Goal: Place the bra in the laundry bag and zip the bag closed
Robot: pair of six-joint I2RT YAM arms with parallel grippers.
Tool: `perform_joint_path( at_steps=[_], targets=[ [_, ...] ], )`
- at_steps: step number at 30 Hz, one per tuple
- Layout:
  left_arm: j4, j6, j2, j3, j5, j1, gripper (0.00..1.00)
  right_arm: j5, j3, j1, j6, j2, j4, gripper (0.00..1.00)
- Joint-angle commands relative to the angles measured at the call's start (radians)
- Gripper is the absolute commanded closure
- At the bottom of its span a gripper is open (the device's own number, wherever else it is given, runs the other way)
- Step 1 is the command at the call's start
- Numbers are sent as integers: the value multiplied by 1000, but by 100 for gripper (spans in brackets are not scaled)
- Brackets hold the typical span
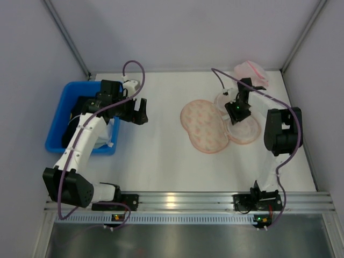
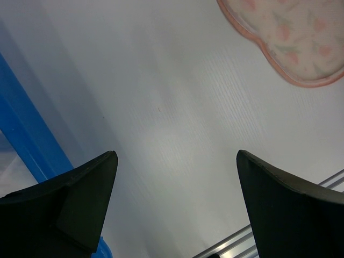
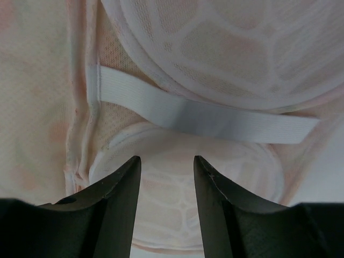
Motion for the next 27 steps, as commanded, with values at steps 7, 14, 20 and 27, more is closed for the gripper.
perform_joint_path(
  at_steps=[7,14,20,27],
  targets=[
    [6,-30,-1,52,29,83,2,-161,-182,77,206,25,143,55],
    [-8,-76,44,98,55,135,2,-254,-186,247,481,19,229,53],
    [-6,-135,82,110,89,218,2,-309,-74,370,728,106,244,52],
    [-6,-142,104,118,75,253,2,-330,103,417,781,233,247,54]
  ],
)
